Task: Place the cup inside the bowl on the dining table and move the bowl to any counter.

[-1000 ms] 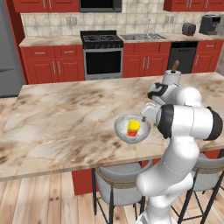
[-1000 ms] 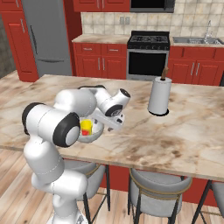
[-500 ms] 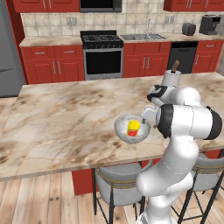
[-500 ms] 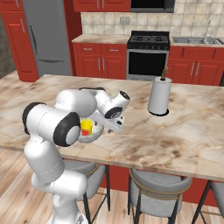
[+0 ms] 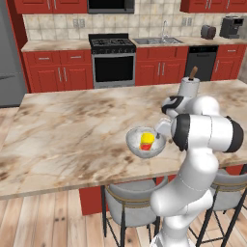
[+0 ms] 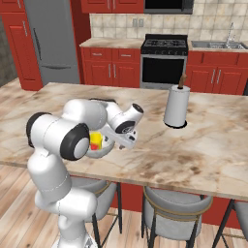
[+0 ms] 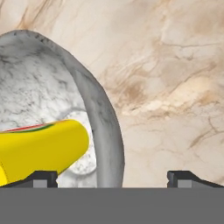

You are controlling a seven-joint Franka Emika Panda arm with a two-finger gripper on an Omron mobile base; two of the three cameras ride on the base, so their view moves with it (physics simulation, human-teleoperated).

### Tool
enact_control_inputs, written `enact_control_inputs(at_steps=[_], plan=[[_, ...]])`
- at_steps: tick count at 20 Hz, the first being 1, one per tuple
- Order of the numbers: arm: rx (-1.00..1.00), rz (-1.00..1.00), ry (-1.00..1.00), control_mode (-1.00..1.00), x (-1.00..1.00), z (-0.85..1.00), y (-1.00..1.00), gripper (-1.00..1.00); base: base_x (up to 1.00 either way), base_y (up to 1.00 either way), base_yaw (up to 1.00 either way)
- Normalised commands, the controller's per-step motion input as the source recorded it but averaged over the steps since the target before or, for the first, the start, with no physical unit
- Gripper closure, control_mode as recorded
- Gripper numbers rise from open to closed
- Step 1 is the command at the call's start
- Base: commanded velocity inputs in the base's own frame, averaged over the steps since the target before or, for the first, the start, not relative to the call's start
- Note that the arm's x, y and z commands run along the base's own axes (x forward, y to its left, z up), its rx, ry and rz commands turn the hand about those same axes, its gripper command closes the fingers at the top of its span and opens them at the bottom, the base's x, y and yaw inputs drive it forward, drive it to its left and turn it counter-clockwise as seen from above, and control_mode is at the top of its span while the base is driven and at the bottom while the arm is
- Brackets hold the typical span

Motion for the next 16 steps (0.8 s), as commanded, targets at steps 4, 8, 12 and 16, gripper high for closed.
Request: enact_control_inputs(at_steps=[4,8,12,16], plan=[[0.00,0.00,0.00,-1.00,0.00,-0.12,0.00,-1.00,0.00,0.00,0.00],[0.00,0.00,0.00,-1.00,0.00,-0.01,0.00,-1.00,0.00,0.00,0.00],[0.00,0.00,0.00,-1.00,0.00,0.00,0.00,-1.00,0.00,0.00,0.00],[0.00,0.00,0.01,-1.00,0.00,0.00,0.05,-1.00,0.00,0.00,0.00]])
